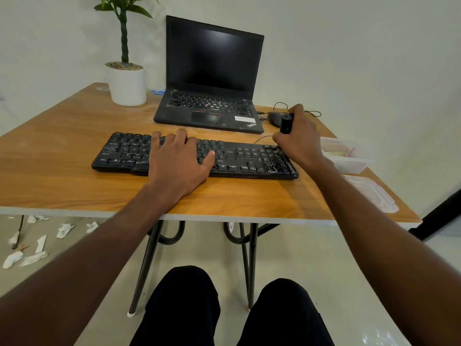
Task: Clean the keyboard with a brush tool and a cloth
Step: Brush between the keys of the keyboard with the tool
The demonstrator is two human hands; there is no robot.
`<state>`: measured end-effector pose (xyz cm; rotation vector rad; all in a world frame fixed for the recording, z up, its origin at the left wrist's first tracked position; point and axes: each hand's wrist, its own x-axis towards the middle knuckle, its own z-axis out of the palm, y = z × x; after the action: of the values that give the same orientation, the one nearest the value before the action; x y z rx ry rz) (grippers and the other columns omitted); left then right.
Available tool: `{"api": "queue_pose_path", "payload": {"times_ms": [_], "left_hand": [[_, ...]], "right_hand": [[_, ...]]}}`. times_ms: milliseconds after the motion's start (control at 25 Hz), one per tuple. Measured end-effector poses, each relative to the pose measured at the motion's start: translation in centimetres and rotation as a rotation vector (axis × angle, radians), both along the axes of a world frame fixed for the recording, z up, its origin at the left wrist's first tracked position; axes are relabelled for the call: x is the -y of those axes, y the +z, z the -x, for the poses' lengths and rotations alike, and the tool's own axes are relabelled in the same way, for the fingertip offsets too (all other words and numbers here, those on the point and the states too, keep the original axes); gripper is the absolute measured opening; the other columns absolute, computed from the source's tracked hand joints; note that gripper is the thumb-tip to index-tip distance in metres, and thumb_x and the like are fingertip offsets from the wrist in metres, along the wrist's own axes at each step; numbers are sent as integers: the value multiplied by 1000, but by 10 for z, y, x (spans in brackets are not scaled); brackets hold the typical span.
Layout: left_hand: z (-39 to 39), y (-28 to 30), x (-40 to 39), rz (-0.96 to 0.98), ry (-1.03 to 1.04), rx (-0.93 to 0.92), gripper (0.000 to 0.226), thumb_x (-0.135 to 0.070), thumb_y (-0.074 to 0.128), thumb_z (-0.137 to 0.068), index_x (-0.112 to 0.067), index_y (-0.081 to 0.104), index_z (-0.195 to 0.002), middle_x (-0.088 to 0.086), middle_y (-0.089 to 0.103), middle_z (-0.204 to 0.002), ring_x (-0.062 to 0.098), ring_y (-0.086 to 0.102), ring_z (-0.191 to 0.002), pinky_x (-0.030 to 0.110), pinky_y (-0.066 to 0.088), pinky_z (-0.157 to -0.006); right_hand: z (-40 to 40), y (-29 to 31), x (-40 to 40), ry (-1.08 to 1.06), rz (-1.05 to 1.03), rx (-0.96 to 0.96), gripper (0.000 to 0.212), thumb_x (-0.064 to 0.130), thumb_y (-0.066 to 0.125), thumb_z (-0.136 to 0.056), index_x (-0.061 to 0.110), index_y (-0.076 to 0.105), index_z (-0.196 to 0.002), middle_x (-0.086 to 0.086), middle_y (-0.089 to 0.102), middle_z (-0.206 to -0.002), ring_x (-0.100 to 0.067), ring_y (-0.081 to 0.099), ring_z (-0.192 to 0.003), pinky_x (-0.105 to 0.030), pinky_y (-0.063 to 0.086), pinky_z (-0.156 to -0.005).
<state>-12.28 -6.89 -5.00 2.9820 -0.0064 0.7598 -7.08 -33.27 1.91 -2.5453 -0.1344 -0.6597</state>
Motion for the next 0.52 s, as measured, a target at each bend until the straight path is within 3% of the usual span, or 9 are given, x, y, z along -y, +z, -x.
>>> {"api": "queue_pose_path", "payload": {"times_ms": [120, 200, 280, 320, 400, 520], "left_hand": [[0, 0, 1, -3, -2, 8, 72, -70, 31, -102, -16, 65, -137, 12, 59, -139, 32, 57, -129, 61, 20, -125], [1, 0, 1, -8, 1, 2, 73, -70, 30, -102, -16, 65, -137, 12, 59, -138, 32, 57, -129, 61, 20, -125], [1, 0, 0, -9, 1, 6, 75, -70, 28, -102, -16, 66, -136, 12, 60, -137, 32, 58, -128, 61, 21, -124], [1, 0, 0, -8, -1, 7, 76, -71, 27, -101, -16, 67, -136, 12, 60, -137, 32, 58, -127, 61, 21, -124], [1, 0, -1, -9, -4, 6, 77, -71, 26, -100, -16, 67, -135, 11, 60, -136, 32, 59, -127, 61, 21, -124], [0, 0, 0, -14, -2, 3, 76, -71, 26, -100, -16, 66, -136, 11, 59, -137, 31, 58, -127, 61, 21, -124]], "right_hand": [[1, -2, -14, 64, 22, -30, 54, 21, 76, -85, 20, 43, -127, 0, 55, -113, -21, 60, -96, -29, 50, -71], [1, -2, -26, 206, -176, -135, 53, 15, 76, -89, 20, 42, -129, -2, 54, -117, -16, 61, -93, -23, 54, -63], [2, -1, -28, 289, -381, -181, 53, 13, 76, -89, 23, 42, -128, -6, 51, -122, -22, 63, -101, -28, 62, -63], [2, -1, -24, 262, -354, -147, 53, 15, 77, -86, 24, 43, -125, -7, 52, -123, -24, 64, -103, -33, 64, -67], [4, -2, -13, 143, -111, -81, 54, 21, 78, -82, 25, 43, -123, -4, 57, -118, -22, 63, -100, -38, 61, -74], [6, -3, -9, 31, 68, 18, 55, 23, 77, -83, 21, 44, -127, -4, 61, -117, -21, 58, -99, -36, 50, -77]]}}
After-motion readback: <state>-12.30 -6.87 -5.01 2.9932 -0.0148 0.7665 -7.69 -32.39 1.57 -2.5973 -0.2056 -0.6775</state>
